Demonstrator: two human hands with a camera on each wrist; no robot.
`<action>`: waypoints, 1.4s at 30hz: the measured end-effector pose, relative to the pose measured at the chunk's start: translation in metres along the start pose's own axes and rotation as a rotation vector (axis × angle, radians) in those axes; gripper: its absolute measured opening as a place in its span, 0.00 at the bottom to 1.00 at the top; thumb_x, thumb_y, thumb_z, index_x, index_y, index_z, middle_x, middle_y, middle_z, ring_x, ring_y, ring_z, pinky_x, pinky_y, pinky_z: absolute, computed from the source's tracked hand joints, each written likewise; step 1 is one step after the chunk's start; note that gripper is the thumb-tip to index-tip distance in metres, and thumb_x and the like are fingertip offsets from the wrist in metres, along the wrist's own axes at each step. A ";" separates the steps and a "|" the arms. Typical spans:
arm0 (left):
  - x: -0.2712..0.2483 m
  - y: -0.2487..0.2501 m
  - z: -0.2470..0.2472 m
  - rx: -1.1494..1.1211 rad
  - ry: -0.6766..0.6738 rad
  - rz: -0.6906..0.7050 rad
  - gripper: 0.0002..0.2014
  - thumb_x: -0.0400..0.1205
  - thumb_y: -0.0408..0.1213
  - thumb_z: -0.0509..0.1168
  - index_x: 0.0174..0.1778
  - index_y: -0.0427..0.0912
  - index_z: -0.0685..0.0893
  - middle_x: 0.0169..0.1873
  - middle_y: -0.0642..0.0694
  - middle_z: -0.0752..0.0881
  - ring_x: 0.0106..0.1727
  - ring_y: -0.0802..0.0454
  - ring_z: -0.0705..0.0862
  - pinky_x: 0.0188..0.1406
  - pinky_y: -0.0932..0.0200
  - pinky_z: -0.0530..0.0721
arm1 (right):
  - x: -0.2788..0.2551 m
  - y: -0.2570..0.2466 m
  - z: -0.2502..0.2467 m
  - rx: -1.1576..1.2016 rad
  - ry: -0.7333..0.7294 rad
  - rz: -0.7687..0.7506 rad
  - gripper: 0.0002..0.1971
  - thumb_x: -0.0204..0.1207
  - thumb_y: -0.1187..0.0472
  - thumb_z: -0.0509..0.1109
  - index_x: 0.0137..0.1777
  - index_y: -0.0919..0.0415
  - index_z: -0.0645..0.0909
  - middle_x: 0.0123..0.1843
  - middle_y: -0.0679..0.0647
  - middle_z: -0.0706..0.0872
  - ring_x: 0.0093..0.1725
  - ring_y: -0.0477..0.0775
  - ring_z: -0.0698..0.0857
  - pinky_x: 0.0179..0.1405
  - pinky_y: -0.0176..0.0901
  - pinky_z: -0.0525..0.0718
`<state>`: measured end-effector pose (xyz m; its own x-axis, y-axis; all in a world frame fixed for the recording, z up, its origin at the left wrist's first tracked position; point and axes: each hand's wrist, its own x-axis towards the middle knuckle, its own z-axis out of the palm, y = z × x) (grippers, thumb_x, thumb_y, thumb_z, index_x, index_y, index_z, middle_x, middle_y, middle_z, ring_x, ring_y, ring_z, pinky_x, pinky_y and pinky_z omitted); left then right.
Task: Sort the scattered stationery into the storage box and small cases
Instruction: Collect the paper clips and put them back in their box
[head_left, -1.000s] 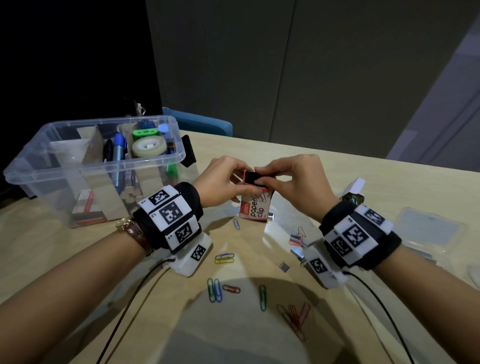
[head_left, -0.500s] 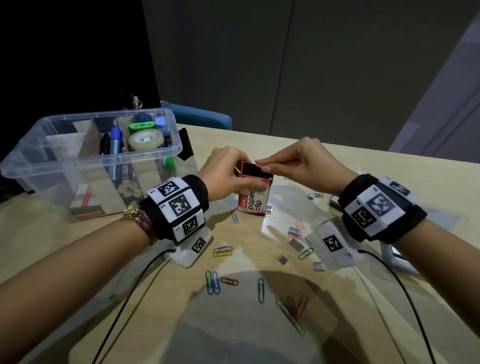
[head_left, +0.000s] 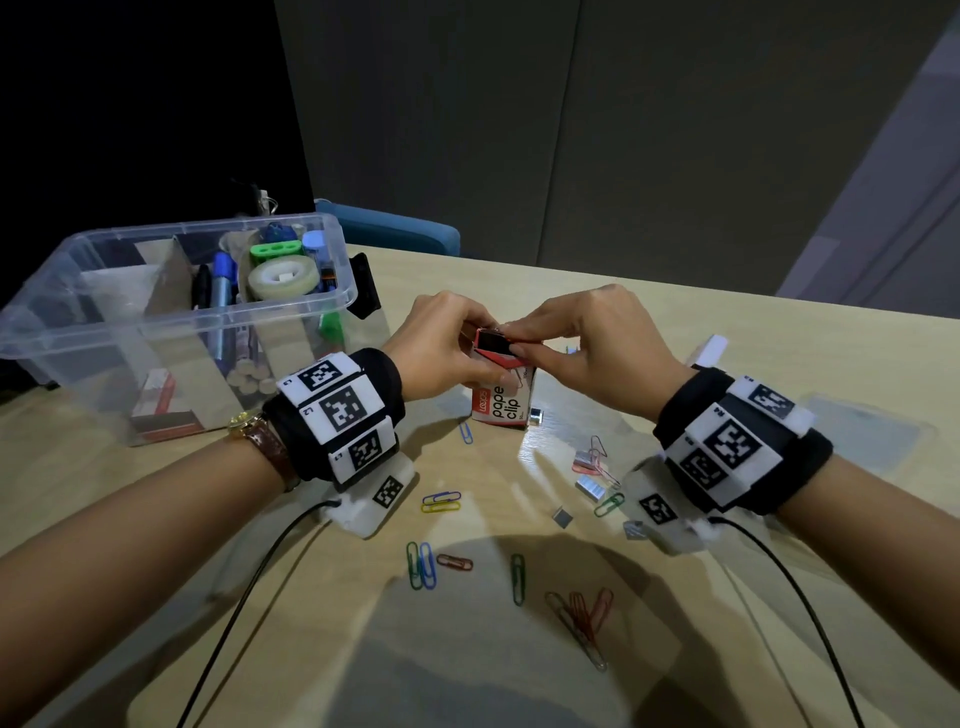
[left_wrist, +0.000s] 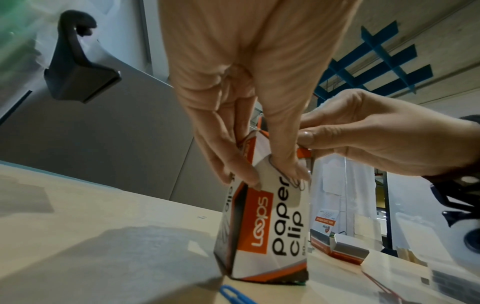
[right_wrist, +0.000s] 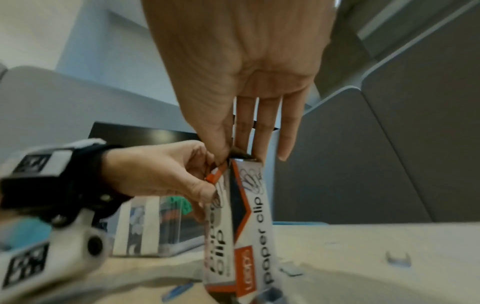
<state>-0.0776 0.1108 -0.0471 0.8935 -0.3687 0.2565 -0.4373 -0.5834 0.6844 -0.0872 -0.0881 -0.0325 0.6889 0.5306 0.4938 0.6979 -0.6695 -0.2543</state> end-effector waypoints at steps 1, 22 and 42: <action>0.001 0.000 -0.001 -0.007 -0.003 -0.008 0.20 0.63 0.44 0.84 0.47 0.40 0.90 0.40 0.48 0.91 0.43 0.59 0.89 0.42 0.57 0.90 | -0.001 -0.002 -0.001 -0.038 0.000 -0.043 0.12 0.78 0.50 0.70 0.58 0.42 0.89 0.49 0.40 0.92 0.44 0.47 0.89 0.35 0.49 0.85; 0.003 -0.003 -0.005 -0.237 -0.124 -0.127 0.22 0.61 0.36 0.83 0.48 0.32 0.88 0.41 0.38 0.91 0.43 0.46 0.92 0.44 0.44 0.91 | -0.001 0.005 -0.002 -0.057 -0.133 -0.233 0.14 0.80 0.54 0.66 0.58 0.53 0.90 0.61 0.51 0.87 0.51 0.53 0.88 0.44 0.54 0.86; 0.000 0.002 -0.007 -0.252 -0.134 -0.169 0.20 0.63 0.32 0.83 0.49 0.32 0.88 0.42 0.38 0.91 0.43 0.46 0.91 0.44 0.45 0.91 | -0.010 0.011 0.006 0.069 -0.149 -0.078 0.16 0.77 0.46 0.71 0.64 0.38 0.85 0.68 0.49 0.75 0.61 0.50 0.80 0.51 0.54 0.86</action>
<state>-0.0778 0.1143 -0.0408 0.9227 -0.3831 0.0442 -0.2296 -0.4536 0.8611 -0.0851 -0.0978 -0.0449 0.6500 0.6542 0.3867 0.7586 -0.5890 -0.2787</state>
